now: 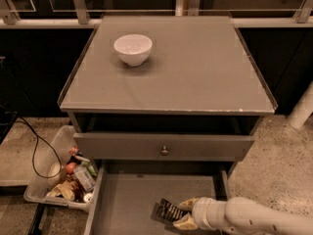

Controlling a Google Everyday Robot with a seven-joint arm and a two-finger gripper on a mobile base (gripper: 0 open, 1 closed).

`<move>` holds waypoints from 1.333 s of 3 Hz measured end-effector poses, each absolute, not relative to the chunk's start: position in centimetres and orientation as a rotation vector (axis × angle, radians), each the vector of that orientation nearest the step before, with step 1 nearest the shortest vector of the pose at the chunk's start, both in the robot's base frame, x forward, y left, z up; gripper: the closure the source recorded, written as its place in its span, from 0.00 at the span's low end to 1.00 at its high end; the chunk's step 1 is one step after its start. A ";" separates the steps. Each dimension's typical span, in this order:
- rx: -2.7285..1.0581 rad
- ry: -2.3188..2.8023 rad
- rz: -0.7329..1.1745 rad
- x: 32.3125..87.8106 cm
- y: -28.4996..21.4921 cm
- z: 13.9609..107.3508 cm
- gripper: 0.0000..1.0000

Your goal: Pick rxbar chocolate from middle drawer and place on counter

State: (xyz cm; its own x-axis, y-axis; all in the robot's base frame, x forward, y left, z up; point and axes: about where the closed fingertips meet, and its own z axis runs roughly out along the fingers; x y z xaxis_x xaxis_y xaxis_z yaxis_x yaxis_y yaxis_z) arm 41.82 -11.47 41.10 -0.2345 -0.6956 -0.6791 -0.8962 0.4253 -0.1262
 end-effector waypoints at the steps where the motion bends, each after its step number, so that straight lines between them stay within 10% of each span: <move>1: -1.340 1.938 0.321 42.2 -13.4 46.8 1.00; 4: -1.355 1.807 0.219 45.9 -20.3 65.5 1.00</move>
Offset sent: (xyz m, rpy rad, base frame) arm 0.0271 -0.0803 0.1971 -0.0545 -0.2438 -0.0170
